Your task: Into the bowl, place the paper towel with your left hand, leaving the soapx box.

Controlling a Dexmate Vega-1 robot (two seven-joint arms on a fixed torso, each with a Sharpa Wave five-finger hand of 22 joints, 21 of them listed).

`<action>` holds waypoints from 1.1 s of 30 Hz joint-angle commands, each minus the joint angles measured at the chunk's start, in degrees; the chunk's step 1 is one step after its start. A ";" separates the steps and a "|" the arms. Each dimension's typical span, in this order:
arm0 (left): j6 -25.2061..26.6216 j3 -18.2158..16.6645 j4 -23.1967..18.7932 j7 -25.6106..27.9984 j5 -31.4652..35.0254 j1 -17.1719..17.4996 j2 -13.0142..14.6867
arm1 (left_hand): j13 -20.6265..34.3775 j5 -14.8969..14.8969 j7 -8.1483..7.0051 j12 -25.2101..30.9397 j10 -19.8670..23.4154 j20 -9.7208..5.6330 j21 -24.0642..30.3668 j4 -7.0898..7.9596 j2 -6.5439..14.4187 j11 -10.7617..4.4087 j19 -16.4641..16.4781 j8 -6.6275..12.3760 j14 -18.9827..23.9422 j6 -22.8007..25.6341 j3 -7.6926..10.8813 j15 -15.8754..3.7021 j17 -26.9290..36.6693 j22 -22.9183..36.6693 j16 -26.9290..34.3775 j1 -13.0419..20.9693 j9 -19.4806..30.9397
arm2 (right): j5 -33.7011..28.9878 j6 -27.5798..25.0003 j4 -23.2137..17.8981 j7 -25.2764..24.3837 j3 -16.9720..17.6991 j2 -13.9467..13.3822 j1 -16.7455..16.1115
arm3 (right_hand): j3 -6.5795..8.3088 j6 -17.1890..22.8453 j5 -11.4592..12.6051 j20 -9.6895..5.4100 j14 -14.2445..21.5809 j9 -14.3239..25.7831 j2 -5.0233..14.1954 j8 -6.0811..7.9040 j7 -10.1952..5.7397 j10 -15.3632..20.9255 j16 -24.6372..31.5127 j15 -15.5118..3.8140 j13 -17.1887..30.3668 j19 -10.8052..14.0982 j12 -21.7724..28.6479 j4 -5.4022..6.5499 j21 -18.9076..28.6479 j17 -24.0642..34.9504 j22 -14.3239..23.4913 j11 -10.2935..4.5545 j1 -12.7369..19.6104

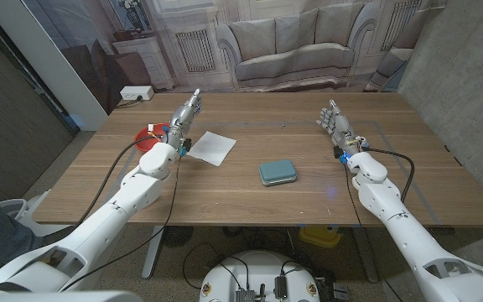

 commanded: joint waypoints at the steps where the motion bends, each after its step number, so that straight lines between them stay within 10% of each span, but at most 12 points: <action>1: 2.04 -0.18 -4.63 4.32 4.13 1.99 2.30 | 0.09 0.26 0.14 0.42 0.49 -1.01 0.37 -0.35 -0.11 -0.25 0.44 0.23 0.79 0.89 0.02 -0.07 0.10 0.18 0.38 0.51 0.14 | -0.29 0.88 -0.83 -0.55 0.87 0.73 -1.11 | 0.57 0.62 0.13 -1.94 0.62 0.07 0.38 0.22 -0.03 0.53 0.32 0.18 0.33 0.62 0.26 -0.12 -0.20 0.17 0.30 -0.09 0.41; 33: 10.55 -0.28 -13.37 12.31 15.13 4.79 7.65 | 0.12 0.58 -0.42 0.45 2.33 -0.93 0.18 -1.15 0.31 -0.95 0.99 0.51 2.69 3.05 0.08 -0.72 0.10 0.18 0.28 2.08 0.19 | -1.20 1.57 -5.31 -0.23 0.38 0.91 -3.08 | 0.66 1.07 -0.11 -1.74 1.29 0.09 0.79 0.07 -0.01 1.09 0.14 0.34 0.36 1.14 0.19 -0.41 -0.85 0.18 0.34 -0.10 0.81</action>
